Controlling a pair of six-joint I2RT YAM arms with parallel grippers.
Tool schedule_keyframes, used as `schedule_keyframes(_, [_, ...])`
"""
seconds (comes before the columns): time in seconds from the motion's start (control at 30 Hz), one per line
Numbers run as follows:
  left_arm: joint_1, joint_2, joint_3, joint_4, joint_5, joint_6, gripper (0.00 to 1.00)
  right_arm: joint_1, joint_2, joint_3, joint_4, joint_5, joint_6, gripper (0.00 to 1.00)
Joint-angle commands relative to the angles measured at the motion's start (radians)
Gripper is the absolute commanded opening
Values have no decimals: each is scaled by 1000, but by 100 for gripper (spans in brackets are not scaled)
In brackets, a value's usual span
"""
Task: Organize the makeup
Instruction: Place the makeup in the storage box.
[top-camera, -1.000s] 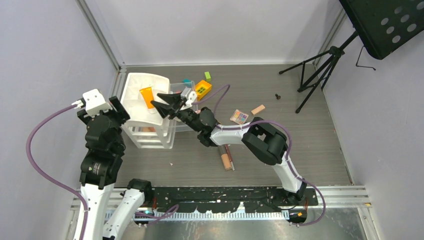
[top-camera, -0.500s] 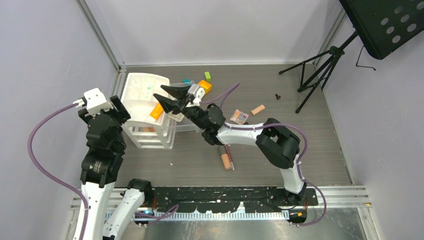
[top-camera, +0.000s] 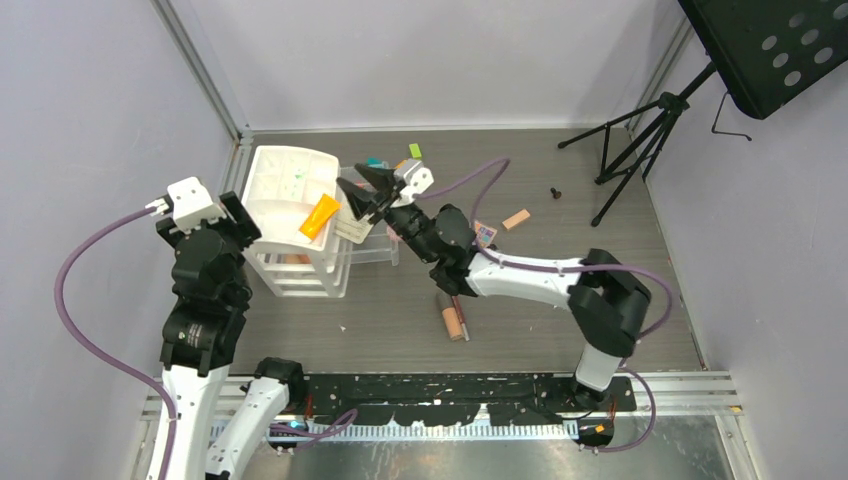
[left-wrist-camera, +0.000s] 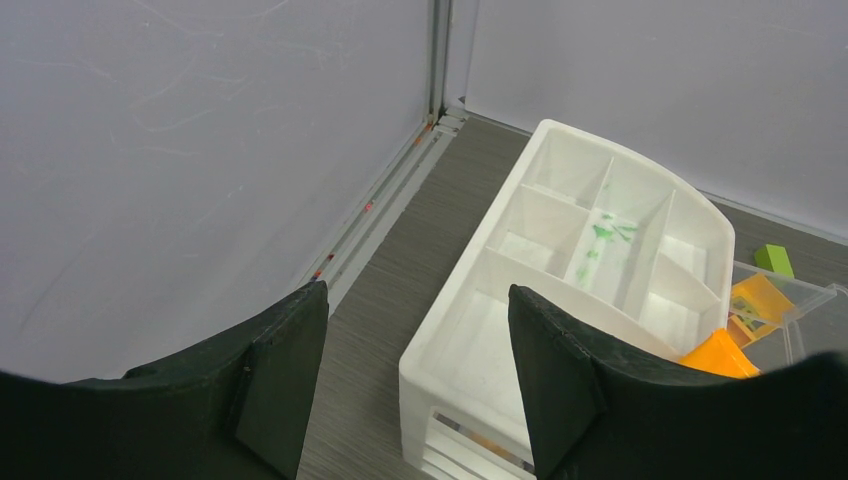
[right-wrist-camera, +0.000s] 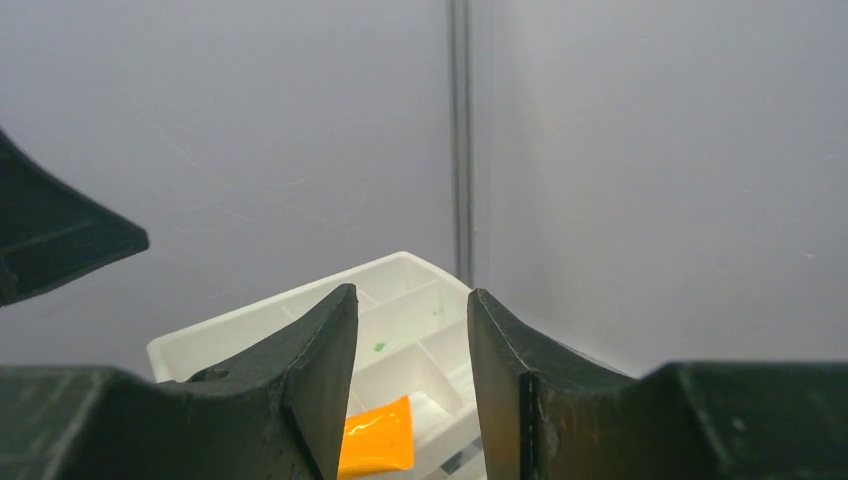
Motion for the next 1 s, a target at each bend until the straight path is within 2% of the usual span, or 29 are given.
schedule_keyframes(0.0, [5, -18, -2, 52, 7, -16, 68, 5, -198, -4, -286, 215, -19, 49])
schedule_keyframes(0.07, [5, -13, -1, 51, 10, -18, 68, 4, -259, 15, -480, 327, 38, 50])
schedule_keyframes(0.17, [5, -6, -1, 51, 19, -18, 68, -14, -328, 100, -905, 477, 182, 51])
schedule_keyframes(0.3, [5, -1, -1, 49, 20, -19, 68, -49, -405, 135, -1323, 489, 320, 55])
schedule_keyframes(0.47, [5, 4, 0, 49, 24, -20, 68, -174, -456, 151, -1722, 367, 494, 57])
schedule_keyframes(0.57, [5, 8, 0, 49, 26, -21, 68, -244, -463, 132, -1853, 253, 533, 61])
schedule_keyframes(0.67, [5, 12, 1, 50, 29, -22, 68, -252, -438, 125, -1942, 190, 524, 61])
schedule_keyframes(0.83, [5, 17, 3, 46, 39, -23, 68, -231, -280, 180, -2039, 49, 536, 47])
schedule_keyframes(0.97, [5, 15, 2, 46, 37, -23, 68, -170, -195, 168, -2005, 11, 552, 46])
